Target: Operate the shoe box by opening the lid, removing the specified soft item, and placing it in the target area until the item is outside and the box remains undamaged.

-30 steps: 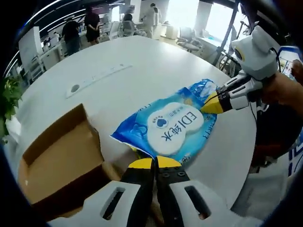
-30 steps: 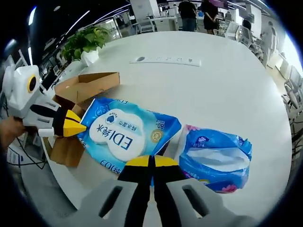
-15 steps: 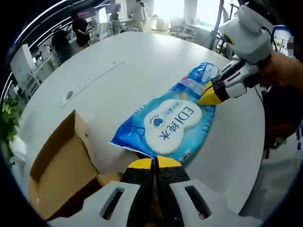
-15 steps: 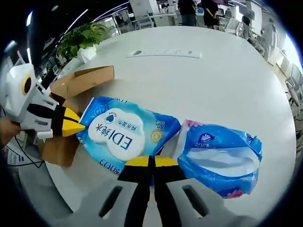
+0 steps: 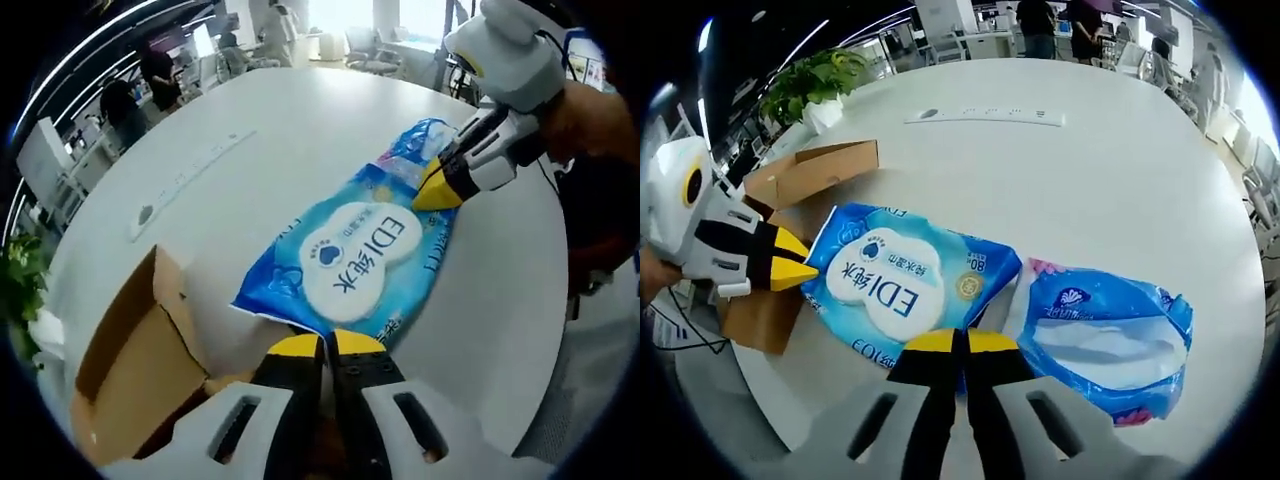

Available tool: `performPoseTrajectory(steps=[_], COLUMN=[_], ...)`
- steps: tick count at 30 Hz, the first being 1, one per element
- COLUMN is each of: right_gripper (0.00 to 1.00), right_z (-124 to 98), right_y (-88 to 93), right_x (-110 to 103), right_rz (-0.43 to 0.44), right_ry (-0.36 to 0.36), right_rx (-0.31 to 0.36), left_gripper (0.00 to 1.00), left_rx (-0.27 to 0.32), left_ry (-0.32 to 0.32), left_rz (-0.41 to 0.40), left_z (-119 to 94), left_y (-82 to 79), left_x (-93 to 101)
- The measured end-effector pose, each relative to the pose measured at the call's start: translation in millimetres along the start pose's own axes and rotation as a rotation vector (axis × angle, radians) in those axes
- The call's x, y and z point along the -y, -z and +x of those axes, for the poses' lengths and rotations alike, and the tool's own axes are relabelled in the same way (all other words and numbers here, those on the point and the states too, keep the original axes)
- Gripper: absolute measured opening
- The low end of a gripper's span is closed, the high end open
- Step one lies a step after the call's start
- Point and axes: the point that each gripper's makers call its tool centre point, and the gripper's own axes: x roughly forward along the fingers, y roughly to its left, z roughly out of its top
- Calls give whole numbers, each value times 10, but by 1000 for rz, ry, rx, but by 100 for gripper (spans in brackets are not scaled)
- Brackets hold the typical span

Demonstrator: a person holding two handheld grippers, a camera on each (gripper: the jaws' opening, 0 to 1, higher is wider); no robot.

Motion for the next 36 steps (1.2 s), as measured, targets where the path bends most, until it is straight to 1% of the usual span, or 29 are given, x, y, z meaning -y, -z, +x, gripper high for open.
performPoseTrajectory(steps=[4, 7, 8, 9, 10, 18, 24, 31, 36], right_gripper=[2, 3, 3, 3, 3, 4, 5, 7, 11], right_z=[-18, -54, -64, -68, -67, -71, -179, -301, -375], right_y=[-10, -17, -4, 3, 13, 42, 18, -40, -68], right_x=[6, -1, -9, -13, -12, -23, -25, -90, -211], right_rz=[-6, -7, -10, -9, -5, -7, -35, -70, -124], right_ry=[9, 13, 10, 10, 8, 19, 32, 26, 5], right_rx=[5, 10, 5, 3, 0, 5, 15, 33, 35], left_gripper=[2, 5, 4, 4, 4, 7, 10, 12, 16], left_rx=[5, 6, 34, 22, 25, 74, 109, 132, 134], left_ry=[4, -1, 15, 8, 8, -1, 12, 12, 4], left_rz=[-8, -25, -41, -49, -46, -66, -103, -129, -145], left_z=[-33, -95, -120, -152, -170, -344, -478, -616, -727], left_y=[6, 45, 14, 34, 30, -80, -117, -81, 18], left_x=[9, -30, -8, -21, -19, -49, -60, -86, -146])
